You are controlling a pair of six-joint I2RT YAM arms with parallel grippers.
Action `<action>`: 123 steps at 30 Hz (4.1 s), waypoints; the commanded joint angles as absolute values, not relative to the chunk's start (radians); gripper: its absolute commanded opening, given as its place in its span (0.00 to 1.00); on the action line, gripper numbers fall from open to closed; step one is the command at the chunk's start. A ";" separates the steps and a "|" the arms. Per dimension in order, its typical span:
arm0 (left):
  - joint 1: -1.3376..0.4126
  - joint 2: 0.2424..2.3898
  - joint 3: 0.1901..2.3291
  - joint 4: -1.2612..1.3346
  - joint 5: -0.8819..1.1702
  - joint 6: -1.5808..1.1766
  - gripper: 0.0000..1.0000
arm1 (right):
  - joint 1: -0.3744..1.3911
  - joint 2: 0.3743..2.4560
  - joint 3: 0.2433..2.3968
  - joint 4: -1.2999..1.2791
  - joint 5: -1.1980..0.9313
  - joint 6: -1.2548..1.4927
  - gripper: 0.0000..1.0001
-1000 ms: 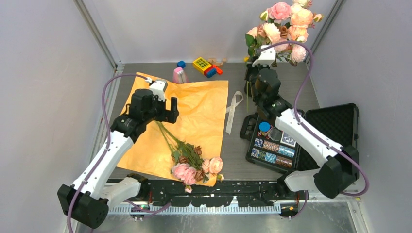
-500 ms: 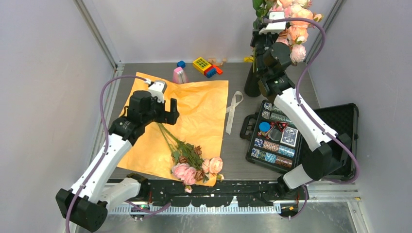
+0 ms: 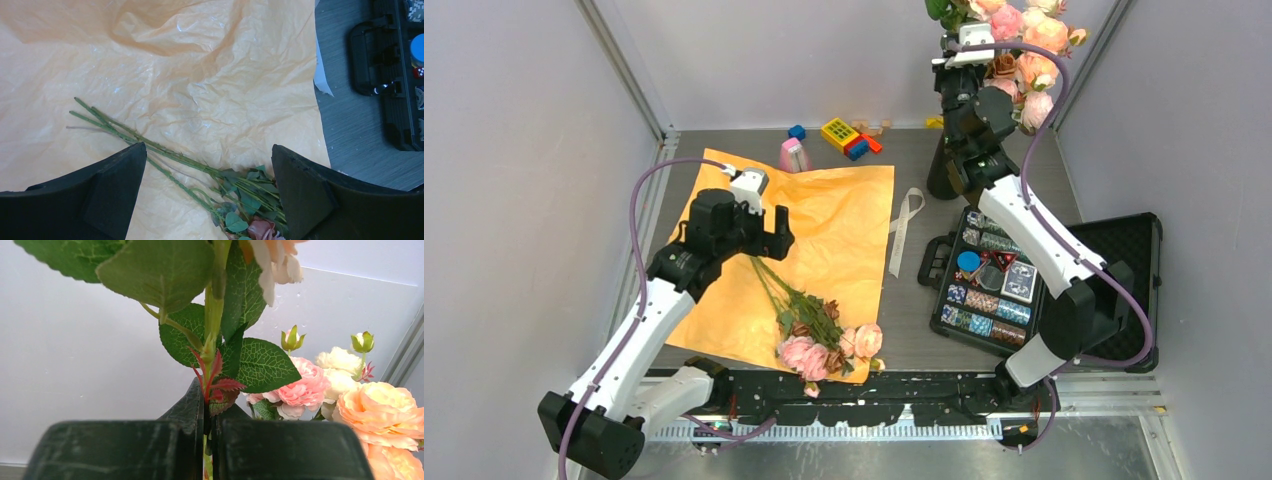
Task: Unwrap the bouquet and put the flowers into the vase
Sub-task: Insert the fake flower into the vase.
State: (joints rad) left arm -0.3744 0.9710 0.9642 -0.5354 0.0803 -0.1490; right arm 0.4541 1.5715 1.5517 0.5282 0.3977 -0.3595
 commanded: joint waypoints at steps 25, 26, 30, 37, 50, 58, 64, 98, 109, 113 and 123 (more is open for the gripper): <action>-0.371 0.960 0.958 -0.512 0.155 -0.132 0.98 | 0.384 1.570 1.294 0.773 0.464 -0.296 0.00; -0.372 0.959 0.957 -0.512 0.155 -0.132 0.98 | 0.383 1.573 1.277 0.777 0.478 -0.295 0.00; -0.371 0.960 0.959 -0.512 0.164 -0.132 0.98 | 0.370 1.580 1.243 0.786 0.506 -0.262 0.00; -0.372 0.955 0.957 -0.509 0.174 -0.132 0.97 | 0.356 1.594 1.192 0.795 0.538 -0.209 0.00; -0.373 0.956 0.957 -0.508 0.184 -0.136 0.98 | 0.348 1.613 1.132 0.785 0.562 -0.152 0.00; -0.373 0.957 0.956 -0.508 0.188 -0.138 0.98 | 0.346 1.634 1.119 0.764 0.575 -0.134 0.00; -0.374 0.957 0.956 -0.509 0.186 -0.138 0.98 | 0.342 1.637 1.115 0.736 0.573 -0.117 0.06; -0.373 0.955 0.957 -0.512 0.165 -0.138 0.98 | 0.342 1.465 1.000 0.635 0.530 -0.087 0.75; -0.373 0.950 0.954 -0.514 0.150 -0.138 0.98 | 0.342 1.252 0.906 0.407 0.445 0.008 0.82; -0.373 0.949 0.951 -0.512 0.137 -0.142 0.98 | 0.342 1.151 0.895 0.268 0.378 0.095 0.82; -0.373 0.959 0.951 -0.518 0.103 -0.132 0.98 | 0.343 1.016 0.960 -0.142 0.109 0.221 0.78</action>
State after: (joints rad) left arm -0.3744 0.9703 0.9585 -0.5358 0.1310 -0.1478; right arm 0.3447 1.0260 0.8978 0.0631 0.2626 0.1574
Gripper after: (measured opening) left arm 0.981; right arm 0.794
